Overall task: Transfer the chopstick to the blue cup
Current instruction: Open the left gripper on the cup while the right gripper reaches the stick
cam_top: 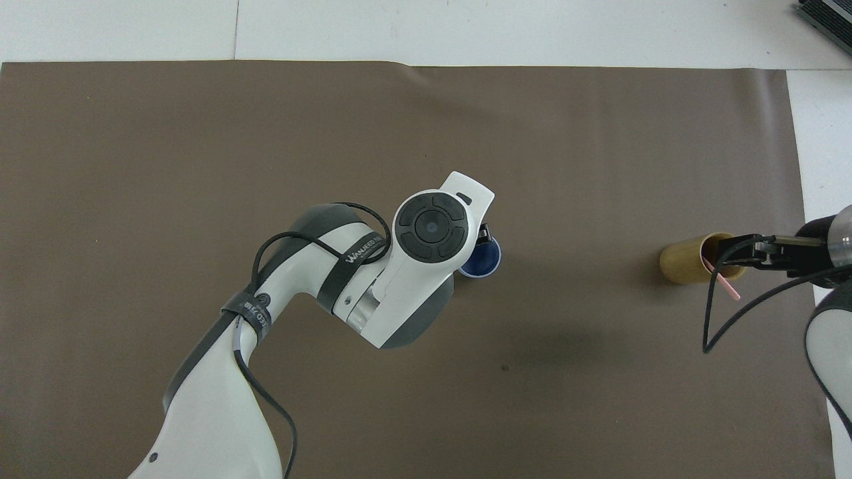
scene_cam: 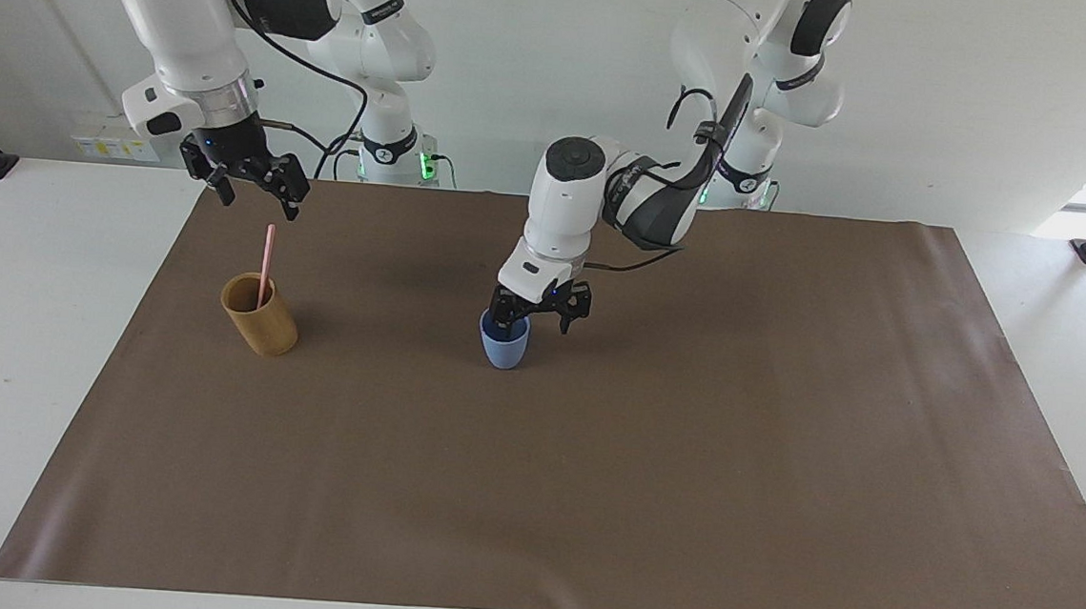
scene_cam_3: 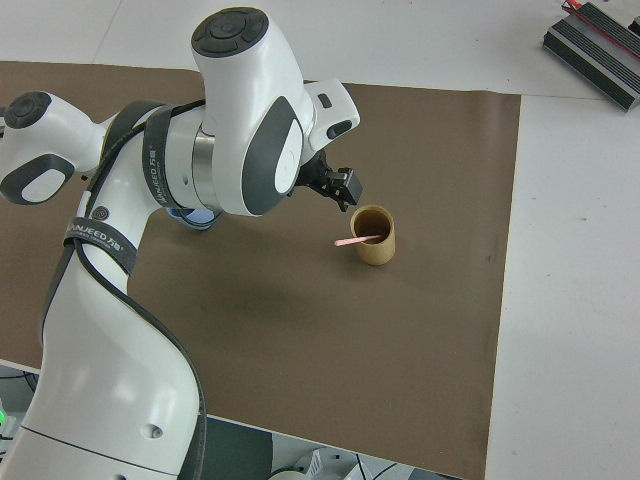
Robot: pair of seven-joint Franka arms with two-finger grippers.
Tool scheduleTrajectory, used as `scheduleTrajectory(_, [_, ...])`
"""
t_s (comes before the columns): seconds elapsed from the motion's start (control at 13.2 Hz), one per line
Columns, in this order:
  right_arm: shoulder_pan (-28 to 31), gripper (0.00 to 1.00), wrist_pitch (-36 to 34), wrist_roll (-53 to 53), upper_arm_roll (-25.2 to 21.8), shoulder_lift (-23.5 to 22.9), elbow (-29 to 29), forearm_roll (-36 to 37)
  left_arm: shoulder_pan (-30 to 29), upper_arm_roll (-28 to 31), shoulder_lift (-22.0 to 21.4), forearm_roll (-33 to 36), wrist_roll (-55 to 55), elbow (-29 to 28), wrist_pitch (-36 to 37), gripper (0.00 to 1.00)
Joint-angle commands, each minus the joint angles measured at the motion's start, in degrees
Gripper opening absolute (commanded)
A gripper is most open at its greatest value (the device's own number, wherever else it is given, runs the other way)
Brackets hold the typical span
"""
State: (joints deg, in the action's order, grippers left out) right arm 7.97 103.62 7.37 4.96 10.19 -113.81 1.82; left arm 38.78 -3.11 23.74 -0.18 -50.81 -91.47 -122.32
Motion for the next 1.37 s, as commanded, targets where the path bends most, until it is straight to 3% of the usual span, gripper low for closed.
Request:
scheduleTrajectory(0.0, [1.08, 1.0, 3.34, -2.71, 0.32, 2.9, -6.06, 0.46, -3.87, -0.05, -6.5, 1.06, 6.14, -0.99, 7.7, 1.0])
scheduleTrajectory(0.23, [1.43, 1.0, 4.57, -3.49, 0.32, 2.99, -9.13, 0.46, -11.68, -0.14, -12.82, 0.8, 16.58, -1.43, 14.63, 1.0])
scheduleTrajectory(0.38, [2.83, 1.0, 9.38, -6.3, 0.23, 2.99, -12.82, 0.46, -17.65, -0.14, -15.9, 0.54, 25.1, -1.43, 20.26, 1.0])
scheduleTrajectory(0.68, [3.1, 1.0, 10.99, -14.55, 0.23, 2.99, -13.98, 0.46, -28.3, -0.23, -19.34, 0.27, 39.62, -1.78, 25.55, 1.0])
scheduleTrajectory(0.76, [3.1, 0.93, 10.81, -17.79, 0.23, 2.99, -13.98, 0.46, -30.5, -0.23, -19.7, 0.01, 42.61, -1.78, 25.73, 1.0])
scheduleTrajectory(0.91, [3.28, 0.53, 10.81, -20.02, 0.14, 2.9, -13.81, 0.46, -34.28, -0.23, -20.05, -0.08, 47.98, -1.7, 27.13, 1.0])
scheduleTrajectory(1.06, [3.45, 0.3, 10.9, -20.29, 0.14, 2.64, -13.54, 0.46, -36.66, 0.12, -21.97, -0.08, 52.72, -1.61, 29.07, 1.0])
scheduleTrajectory(1.29, [3.54, 0.18, 10.72, -21.69, 0.14, 2.55, -13.37, 0.46, -39.39, 0.47, -23.91, 0.01, 58.1, 0.49, 32.92, 1.0])
